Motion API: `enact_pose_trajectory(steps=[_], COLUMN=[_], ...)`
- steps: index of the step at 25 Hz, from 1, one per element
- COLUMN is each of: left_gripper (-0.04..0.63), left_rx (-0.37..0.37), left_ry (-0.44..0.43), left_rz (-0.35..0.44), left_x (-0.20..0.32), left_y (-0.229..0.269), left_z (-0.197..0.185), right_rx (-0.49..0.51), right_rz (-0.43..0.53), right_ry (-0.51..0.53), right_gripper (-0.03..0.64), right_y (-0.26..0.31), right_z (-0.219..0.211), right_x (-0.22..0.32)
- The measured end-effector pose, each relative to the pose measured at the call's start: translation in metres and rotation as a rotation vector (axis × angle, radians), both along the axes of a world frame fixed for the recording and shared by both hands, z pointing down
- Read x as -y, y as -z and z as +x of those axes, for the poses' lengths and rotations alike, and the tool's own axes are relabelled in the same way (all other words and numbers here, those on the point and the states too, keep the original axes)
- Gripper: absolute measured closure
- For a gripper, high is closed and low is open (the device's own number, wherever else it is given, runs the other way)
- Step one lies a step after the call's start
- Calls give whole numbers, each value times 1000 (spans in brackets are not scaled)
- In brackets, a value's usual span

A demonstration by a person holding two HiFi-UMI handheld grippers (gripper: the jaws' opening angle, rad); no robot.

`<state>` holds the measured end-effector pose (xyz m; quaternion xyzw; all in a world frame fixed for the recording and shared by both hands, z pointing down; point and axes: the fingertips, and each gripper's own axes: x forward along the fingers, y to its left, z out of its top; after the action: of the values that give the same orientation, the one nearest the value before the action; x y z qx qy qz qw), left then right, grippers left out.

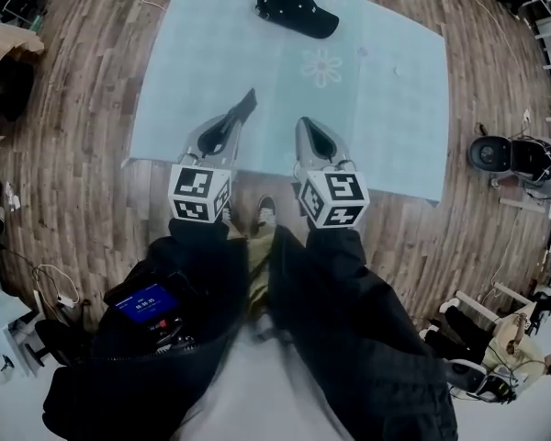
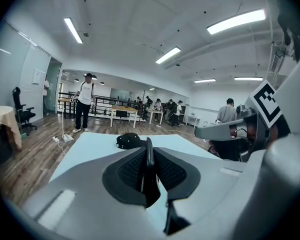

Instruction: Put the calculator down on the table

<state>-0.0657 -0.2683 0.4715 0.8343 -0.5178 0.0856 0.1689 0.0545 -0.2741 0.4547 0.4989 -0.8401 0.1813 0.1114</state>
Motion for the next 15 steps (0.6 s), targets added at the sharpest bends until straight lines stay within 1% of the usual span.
enact_pose_trajectory(steps=[6, 15], left_gripper=[548, 548], left_rx=[34, 110], left_ry=[28, 52], left_rz=[-37, -78], left_x=[7, 22], left_y=[-37, -80], left_z=[-11, -32], right_rx=[-25, -50], right_rz=[-84, -166], right_ry=[26, 42], right_gripper=[620, 620], right_y=[-46, -85], right_z=[-7, -16], right_x=[6, 15])
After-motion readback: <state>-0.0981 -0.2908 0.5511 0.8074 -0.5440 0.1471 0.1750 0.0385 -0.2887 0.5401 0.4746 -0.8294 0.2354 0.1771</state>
